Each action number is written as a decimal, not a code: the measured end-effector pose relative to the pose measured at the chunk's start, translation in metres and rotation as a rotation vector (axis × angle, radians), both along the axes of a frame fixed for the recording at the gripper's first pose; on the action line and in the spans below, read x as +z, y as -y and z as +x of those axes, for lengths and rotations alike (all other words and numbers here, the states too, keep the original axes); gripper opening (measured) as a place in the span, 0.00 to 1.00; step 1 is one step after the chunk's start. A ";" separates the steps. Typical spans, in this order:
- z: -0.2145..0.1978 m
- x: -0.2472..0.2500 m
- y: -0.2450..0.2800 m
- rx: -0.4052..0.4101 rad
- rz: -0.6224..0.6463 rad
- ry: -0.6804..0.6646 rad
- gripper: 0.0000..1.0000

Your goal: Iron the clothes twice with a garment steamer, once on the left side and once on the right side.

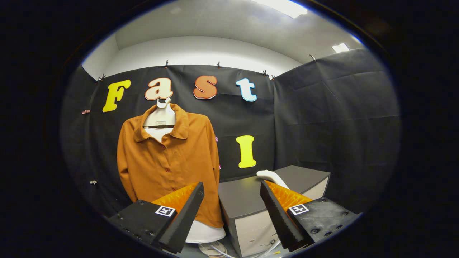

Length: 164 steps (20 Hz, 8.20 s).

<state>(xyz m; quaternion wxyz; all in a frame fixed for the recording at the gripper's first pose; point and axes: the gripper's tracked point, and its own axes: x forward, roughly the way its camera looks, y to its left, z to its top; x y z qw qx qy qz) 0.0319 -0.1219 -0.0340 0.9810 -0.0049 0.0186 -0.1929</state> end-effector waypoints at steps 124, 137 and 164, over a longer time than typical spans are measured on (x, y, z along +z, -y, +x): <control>0.185 -0.271 -0.052 0.024 0.176 -0.788 0.47; 0.140 -0.308 -0.048 0.016 0.199 -0.904 0.47; 0.188 -0.090 -0.238 0.301 0.027 -0.399 0.47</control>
